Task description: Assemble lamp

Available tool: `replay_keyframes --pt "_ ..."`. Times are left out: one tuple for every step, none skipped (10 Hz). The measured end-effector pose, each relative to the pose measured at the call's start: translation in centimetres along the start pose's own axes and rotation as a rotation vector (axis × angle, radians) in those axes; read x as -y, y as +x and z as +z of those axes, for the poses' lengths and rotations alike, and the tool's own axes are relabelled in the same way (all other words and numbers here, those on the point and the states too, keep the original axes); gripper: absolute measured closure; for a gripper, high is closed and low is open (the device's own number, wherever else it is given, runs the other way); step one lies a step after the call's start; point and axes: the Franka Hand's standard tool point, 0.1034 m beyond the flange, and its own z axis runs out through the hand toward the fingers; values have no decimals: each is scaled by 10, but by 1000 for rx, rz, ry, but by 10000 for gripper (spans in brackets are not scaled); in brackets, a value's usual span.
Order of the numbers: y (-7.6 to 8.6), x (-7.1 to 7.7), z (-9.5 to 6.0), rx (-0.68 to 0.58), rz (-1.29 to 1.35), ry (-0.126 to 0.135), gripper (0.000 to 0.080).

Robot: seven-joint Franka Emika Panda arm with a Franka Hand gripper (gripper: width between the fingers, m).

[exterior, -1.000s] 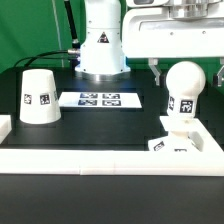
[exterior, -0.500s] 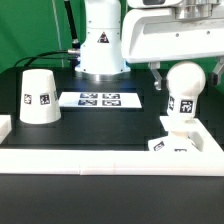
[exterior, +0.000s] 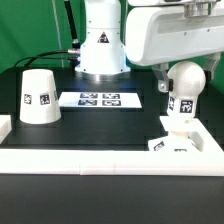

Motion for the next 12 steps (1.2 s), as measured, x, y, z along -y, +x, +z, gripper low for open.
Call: replay_keyframes --pt "0 -1 0 -1 -73 -1 101" --pt "0 -1 0 2 -146 -5 101" --pt "0 -2 0 8 -233 -15 101" --pt "0 -2 0 16 -312 -25 101" --pt "-1 -3 0 22 -378 -32 101" --pt "-1 -3 0 29 -447 -38 101" --pt "-1 -4 0 34 -494 -43 101" --pt "-2 -5 0 43 -565 -49 101" --pt "-2 -5 0 45 -575 -51 101" --pt "-3 -6 0 45 -574 -51 128" --pt "-3 -6 0 45 -572 -51 128" --pt "-3 -6 0 45 -572 -51 222"
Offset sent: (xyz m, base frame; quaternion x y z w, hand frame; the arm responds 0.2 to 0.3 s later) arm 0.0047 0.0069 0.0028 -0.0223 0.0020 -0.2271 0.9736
